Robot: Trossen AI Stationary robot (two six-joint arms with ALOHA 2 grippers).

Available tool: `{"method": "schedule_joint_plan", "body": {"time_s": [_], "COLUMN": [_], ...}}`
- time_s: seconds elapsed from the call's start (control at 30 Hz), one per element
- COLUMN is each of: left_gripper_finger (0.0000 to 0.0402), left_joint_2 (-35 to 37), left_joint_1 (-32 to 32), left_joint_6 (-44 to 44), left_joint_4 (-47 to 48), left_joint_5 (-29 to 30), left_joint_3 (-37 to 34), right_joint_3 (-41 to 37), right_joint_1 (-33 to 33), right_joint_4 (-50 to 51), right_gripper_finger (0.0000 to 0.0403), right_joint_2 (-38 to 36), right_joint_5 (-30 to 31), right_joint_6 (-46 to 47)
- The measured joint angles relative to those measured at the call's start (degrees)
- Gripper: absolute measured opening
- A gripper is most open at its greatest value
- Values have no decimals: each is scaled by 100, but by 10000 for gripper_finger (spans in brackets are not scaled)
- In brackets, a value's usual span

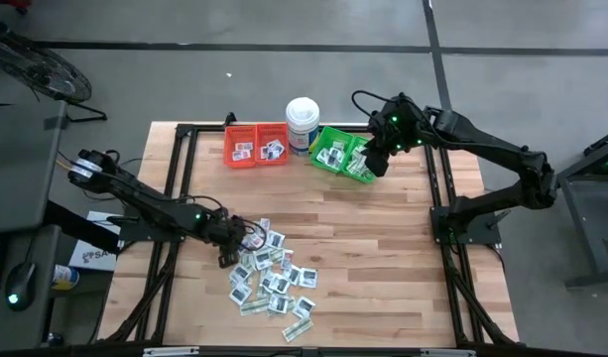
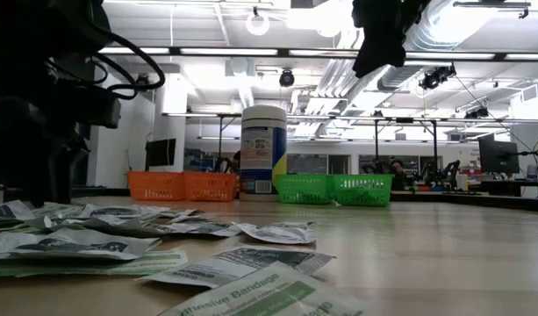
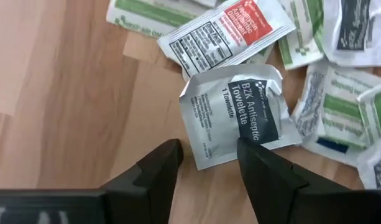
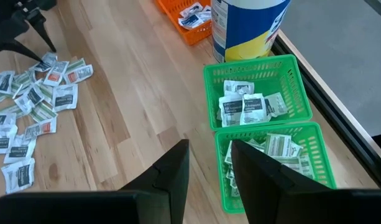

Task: Pick & Place First Aid Supplies
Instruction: Put the black towelette pack into the left green bin

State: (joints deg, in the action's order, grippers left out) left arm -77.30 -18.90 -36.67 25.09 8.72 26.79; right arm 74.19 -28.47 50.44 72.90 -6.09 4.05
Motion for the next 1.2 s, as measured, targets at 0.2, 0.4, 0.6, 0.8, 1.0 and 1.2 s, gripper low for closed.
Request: {"method": "schedule_joint_plan", "body": {"time_s": [0.2,0.4,0.6,0.8,1.0,1.2], "left_gripper_finger": [112,41,6,2,0,0], "left_joint_2": [-91,-94,-94,-86,117,320], "left_joint_1": [4,13,17,17,24,15], "left_joint_6": [-140,-261,-282,-274,24,85], "left_joint_4": [-77,-45,-9,58,550,954], "left_joint_5": [185,173,153,74,-134,-334], "left_joint_3": [2,2,2,30,297,436], "right_joint_3": [0,0,0,0,-1,0], "right_joint_1": [0,0,0,0,0,0], "right_joint_4": [-5,-5,0,14,67,65], "right_gripper_finger": [114,114,114,114,114,114], "right_joint_2": [0,0,0,0,0,0], "right_joint_5": [-3,-4,-4,-9,-28,-28], "right_joint_6": [2,2,2,0,-44,-132]}}
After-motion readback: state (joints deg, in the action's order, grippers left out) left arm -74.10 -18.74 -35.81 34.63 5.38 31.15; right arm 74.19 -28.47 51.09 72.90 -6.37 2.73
